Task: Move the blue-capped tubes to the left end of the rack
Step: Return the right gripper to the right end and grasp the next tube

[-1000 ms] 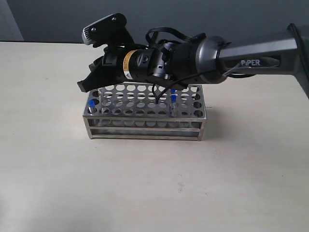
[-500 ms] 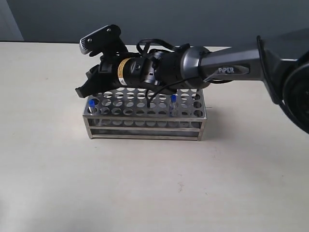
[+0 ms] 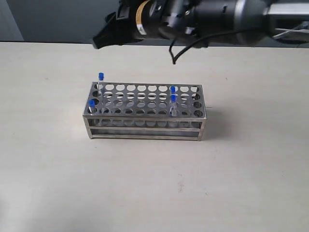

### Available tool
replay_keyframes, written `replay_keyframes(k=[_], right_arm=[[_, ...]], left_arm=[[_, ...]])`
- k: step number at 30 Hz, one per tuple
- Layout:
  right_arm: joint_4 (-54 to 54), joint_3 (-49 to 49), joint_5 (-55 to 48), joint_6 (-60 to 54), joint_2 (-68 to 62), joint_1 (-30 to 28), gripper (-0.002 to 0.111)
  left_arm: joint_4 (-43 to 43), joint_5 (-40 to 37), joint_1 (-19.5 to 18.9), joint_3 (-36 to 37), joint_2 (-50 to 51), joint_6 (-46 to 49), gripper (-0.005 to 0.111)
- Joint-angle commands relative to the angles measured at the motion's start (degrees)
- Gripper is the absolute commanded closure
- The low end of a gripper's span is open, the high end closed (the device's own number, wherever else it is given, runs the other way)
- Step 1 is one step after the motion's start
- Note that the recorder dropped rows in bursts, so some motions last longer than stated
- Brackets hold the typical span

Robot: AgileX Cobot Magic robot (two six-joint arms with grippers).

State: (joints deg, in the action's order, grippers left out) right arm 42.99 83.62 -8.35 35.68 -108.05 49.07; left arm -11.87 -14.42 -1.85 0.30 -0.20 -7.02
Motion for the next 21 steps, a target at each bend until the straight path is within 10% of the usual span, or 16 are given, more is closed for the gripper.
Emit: replay_keyframes(k=[1, 21], right_arm=[[0.05, -7.57, 0.03, 0.34, 6.4, -1.75, 0.071], [-1.77, -34.74, 2.91, 5.46, 19.88, -5.12, 0.059]], left_arm=[[0.27, 0.69, 0.25, -0.3, 0.2, -0.04, 0.106], [0.27, 0.69, 0.25, -0.3, 0.2, -0.04, 0.106]])
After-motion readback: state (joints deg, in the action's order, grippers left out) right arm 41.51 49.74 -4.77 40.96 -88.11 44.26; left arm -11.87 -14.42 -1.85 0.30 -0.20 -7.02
